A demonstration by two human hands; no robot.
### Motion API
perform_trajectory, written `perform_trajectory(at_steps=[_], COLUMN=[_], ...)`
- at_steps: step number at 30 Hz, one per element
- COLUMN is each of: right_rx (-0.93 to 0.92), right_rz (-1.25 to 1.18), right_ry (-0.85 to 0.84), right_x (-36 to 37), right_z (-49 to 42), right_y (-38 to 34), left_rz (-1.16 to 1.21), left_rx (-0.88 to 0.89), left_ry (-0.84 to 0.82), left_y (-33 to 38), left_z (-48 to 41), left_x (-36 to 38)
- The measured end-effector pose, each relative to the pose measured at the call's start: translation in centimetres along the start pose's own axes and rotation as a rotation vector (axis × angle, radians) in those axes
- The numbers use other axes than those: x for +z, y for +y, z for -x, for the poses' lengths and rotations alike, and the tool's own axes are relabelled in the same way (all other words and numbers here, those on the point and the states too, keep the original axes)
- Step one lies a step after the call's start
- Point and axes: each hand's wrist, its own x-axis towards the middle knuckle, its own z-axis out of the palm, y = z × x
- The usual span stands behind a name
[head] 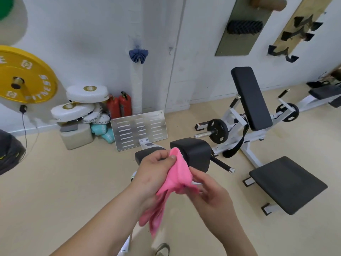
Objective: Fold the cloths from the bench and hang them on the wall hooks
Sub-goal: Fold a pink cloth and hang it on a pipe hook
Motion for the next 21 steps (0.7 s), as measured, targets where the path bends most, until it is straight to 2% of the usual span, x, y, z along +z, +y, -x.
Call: perform_trajectory(at_steps=[3,7,11,14,18,21], right_rx=[0.054,0.14,0.179,0.233,0.317,0.187], right_rz=[-0.059,-0.242,-0.364,-0.329,-0.315,-0.219], right_ry=[0.134,0.138,0.032,0.001,0.016,-0.18], right_x=[-0.6,-2.3,-5.3,-9.1,-14.5,-17.7], right_z=[-0.6,-3.3,-6.8,-9.9,-13.9,-15.5], right_y=[0.3,0.5,1.1,2.8,5.1,6.0], left_rz=[-0.017,0.007,-0.324,-0.467,-0.442,-0.439], left_rx=[-0.023,0.004,0.101,0.182,0.241,0.293], left_ry=[-0.032,-0.086,-0.153,-0.031,0.134,0.2], left_y=[-0.4,-0.6,-1.5,-2.2,-1.6,-0.9], left_z=[0.2,-0.5,-2.5,-4.7,-8.1,-9.5], left_x=[0.2,1.0,3.4,6.6,10.3,12.7])
